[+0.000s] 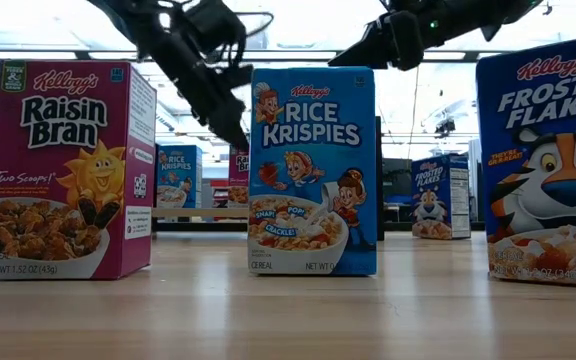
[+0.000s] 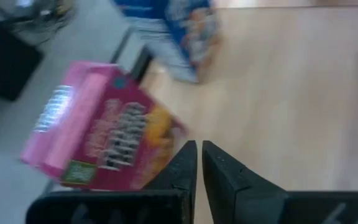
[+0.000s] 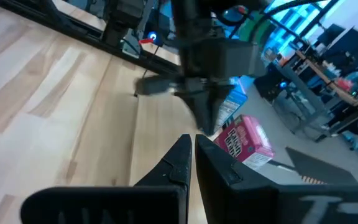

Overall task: Stack cereal on shelf
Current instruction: Adjust the violet cereal box on the shelf

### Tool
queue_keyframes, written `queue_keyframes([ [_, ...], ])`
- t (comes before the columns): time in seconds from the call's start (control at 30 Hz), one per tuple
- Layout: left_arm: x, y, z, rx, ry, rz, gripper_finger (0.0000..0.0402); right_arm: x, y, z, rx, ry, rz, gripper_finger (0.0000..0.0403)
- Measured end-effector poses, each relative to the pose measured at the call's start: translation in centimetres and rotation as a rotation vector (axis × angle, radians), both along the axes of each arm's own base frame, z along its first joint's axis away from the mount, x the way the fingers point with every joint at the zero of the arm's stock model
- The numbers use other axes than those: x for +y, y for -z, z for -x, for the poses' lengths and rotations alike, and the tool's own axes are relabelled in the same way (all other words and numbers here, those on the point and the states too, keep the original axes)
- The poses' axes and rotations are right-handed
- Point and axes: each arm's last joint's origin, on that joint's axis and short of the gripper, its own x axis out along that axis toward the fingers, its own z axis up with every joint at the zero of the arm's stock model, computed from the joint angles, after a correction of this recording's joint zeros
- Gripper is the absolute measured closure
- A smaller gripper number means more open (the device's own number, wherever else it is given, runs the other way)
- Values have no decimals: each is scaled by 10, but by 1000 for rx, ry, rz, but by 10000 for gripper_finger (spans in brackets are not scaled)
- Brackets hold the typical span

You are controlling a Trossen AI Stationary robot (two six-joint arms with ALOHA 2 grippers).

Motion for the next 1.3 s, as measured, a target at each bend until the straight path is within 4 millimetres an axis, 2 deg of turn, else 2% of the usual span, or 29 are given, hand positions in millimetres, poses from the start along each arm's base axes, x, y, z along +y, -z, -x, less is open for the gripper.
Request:
queue_keyframes([
  [0.17,12,10,-5,76,-88,-88,395,0,2,0,6,7,-29,390],
  [0.6,31,24,-3,120,-142,-83,401,0,8,0,22,23,-83,390],
  [1.03,36,22,-4,68,-168,-70,401,0,9,0,23,25,-86,390],
  [1.17,33,23,-6,15,-86,34,402,0,9,0,25,22,-77,390],
  [1.3,35,22,-12,-43,-75,23,402,0,9,0,27,20,-69,390],
])
